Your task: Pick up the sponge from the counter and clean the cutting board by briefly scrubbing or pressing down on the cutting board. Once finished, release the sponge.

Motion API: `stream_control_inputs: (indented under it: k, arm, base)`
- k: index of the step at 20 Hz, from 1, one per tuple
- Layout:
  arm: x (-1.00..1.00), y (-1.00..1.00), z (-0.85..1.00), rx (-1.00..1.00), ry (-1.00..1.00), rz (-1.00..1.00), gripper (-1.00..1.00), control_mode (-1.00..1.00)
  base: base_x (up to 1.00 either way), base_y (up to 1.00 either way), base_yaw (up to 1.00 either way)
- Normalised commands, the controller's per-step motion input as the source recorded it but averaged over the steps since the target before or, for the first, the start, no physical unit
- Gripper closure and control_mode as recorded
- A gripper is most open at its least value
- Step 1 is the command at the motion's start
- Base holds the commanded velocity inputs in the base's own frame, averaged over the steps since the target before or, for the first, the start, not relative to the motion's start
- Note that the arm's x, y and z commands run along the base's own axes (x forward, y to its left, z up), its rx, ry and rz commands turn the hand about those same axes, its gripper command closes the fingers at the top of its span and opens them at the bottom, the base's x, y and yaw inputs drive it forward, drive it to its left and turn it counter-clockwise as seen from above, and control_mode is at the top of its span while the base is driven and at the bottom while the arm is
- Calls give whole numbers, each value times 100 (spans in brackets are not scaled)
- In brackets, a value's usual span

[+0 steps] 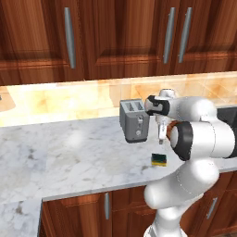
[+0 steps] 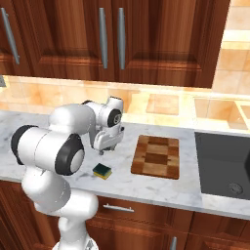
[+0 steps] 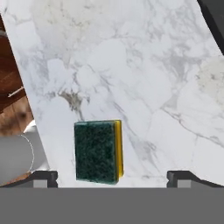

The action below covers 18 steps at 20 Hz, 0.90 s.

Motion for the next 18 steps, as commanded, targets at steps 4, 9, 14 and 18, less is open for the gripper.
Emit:
stream_control_inputs:
  k: [4,9,14,18]
  arm:
    - [14,0,-1,0,1,0,-100,-100]
    - [-50,0,14,0,-16,-5,-100,-100]
    - [-95,0,41,0,-23,-11,-100,-100]
    - [-100,0,47,0,-25,-11,-100,-100]
  base:
    - [0,0,0]
    - [0,0,0]
    - [0,0,0]
    - [0,0,0]
